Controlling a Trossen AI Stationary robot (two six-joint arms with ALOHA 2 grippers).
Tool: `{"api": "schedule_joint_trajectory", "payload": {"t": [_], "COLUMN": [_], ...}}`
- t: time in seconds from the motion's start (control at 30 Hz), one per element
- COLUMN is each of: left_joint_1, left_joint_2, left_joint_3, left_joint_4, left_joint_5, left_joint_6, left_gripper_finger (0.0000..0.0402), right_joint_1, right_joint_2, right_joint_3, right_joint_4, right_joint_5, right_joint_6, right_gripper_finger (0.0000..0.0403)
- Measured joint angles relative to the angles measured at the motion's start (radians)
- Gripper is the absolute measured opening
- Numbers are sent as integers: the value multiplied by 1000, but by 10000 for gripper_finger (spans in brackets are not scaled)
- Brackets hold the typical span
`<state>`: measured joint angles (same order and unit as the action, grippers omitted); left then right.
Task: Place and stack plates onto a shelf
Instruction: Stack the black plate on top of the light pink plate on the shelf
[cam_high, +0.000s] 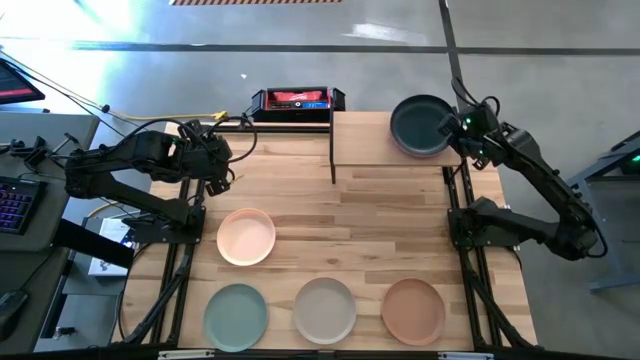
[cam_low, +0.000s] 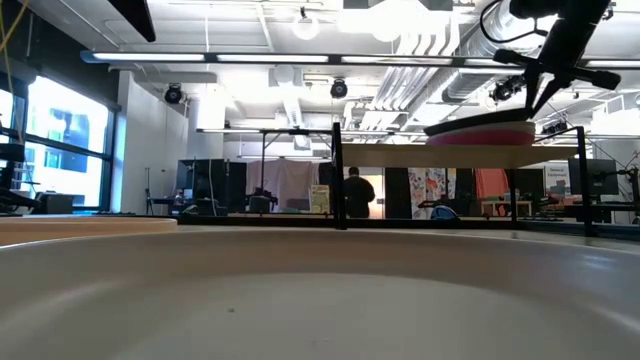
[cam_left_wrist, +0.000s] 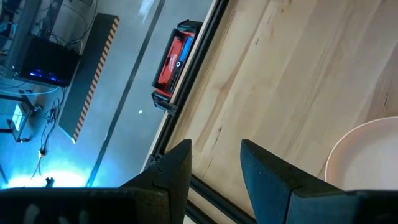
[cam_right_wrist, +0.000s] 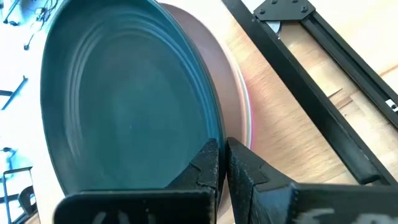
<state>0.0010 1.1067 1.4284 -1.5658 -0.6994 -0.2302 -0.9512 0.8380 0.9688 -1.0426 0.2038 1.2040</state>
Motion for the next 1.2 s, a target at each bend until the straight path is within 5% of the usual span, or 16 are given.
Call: {"api": "schedule_joint_trajectory", "payload": {"t": [1.2], "left_joint_1": [0], "left_joint_2": [0], "left_joint_3": [0], "left_joint_4": [19], "left_joint_5": [0], "left_joint_6": [-2], "left_gripper_finger": [127], "right_joint_1": [0], "right_joint_2": [0], "right_joint_3": [0], "right_joint_4": [8], "right_joint_5": [-17], "right_joint_6": [-56], "right_gripper_finger": [1]}}
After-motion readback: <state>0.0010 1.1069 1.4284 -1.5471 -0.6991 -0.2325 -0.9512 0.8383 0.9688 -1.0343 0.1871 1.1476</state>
